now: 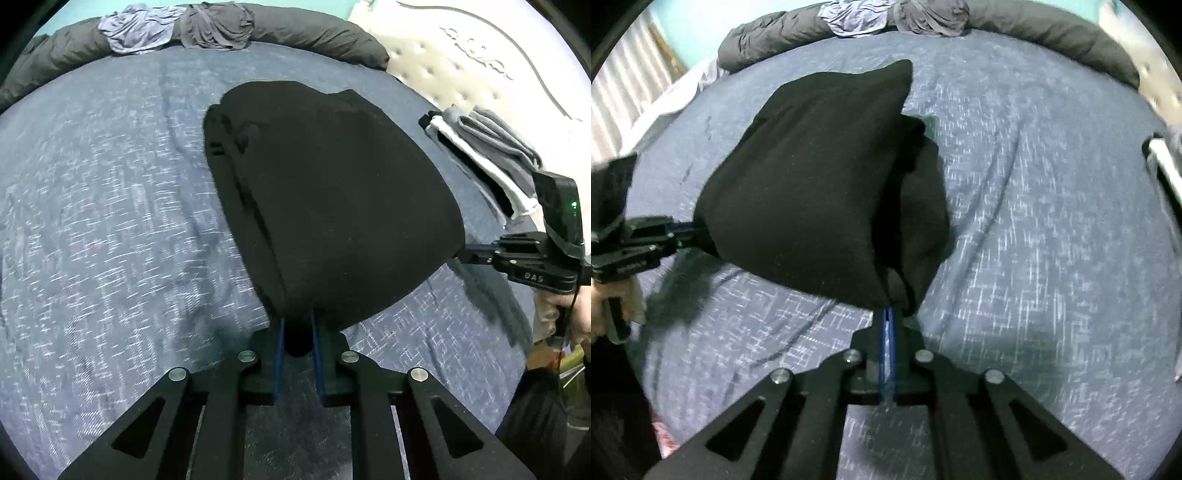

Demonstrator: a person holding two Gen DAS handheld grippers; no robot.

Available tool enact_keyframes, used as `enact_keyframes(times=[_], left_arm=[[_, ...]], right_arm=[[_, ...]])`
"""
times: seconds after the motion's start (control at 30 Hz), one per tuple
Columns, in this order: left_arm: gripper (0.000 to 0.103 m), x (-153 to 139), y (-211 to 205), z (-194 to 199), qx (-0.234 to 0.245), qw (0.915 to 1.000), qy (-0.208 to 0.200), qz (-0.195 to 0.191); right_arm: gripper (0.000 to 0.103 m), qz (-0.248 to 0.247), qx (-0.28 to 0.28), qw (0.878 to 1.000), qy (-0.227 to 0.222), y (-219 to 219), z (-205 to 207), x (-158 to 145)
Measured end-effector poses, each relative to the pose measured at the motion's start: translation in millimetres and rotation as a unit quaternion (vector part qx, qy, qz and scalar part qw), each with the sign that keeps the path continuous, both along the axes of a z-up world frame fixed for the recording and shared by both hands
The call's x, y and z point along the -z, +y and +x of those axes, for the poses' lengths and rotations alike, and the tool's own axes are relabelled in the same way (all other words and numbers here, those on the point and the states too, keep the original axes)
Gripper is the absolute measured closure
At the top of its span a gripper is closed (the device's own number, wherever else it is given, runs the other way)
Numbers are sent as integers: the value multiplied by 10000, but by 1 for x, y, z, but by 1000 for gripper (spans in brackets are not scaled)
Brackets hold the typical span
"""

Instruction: Fold clothes

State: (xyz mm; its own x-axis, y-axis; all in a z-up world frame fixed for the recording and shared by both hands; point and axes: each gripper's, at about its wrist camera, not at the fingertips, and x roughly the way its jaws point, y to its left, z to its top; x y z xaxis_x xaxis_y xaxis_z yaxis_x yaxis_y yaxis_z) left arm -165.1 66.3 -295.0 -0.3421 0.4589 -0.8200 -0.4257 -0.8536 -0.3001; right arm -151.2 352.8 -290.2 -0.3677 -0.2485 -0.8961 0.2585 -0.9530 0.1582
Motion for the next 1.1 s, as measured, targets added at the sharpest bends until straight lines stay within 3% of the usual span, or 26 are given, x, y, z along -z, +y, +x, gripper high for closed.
enact_keyframes(times=[0.07, 0.27, 0.33, 0.37, 0.4, 0.43, 0.5, 0.57, 0.67, 0.9, 1.1], left_arm=[[87, -2, -5, 1, -108, 9999, -70, 38], [84, -14, -17, 2, -424, 9991, 5, 13], [80, -18, -26, -1, -613, 9980, 31, 149], [71, -19, -31, -3, -715, 9971, 24, 270], [58, -21, -36, -5, -818, 9959, 17, 391], [54, -21, -38, -7, -871, 9950, 4, 479], [46, -21, -42, -11, -931, 9937, -22, 619], [41, -17, -36, -19, -988, 9920, -121, 775], [36, -9, -31, -29, -1099, 9895, -286, 889], [26, 1, -17, -43, -1148, 9880, -446, 932], [26, 5, -10, -51, -1113, 9889, -431, 885]], right_arm=[[102, 49, 121, 9999, 36, 7, 2, -5], [101, -773, 577, 9946, 375, 28, 2, -43], [101, -1071, 551, 9912, 556, 22, -2, -55], [101, -1200, 536, 9893, 627, 18, -8, -58], [97, -1293, 545, 9881, 634, 13, -14, -59], [93, -1375, 563, 9870, 620, 8, -19, -59], [56, -1489, 662, 9851, 545, 0, -29, -57], [40, -1537, 863, 9835, 399, -3, -38, -52], [36, -1625, 1095, 9804, 191, -5, -48, -42], [32, -1183, 1123, 9861, -300, -14, -63, -14], [22, -1218, 1118, 9850, -488, -12, -75, 1]])
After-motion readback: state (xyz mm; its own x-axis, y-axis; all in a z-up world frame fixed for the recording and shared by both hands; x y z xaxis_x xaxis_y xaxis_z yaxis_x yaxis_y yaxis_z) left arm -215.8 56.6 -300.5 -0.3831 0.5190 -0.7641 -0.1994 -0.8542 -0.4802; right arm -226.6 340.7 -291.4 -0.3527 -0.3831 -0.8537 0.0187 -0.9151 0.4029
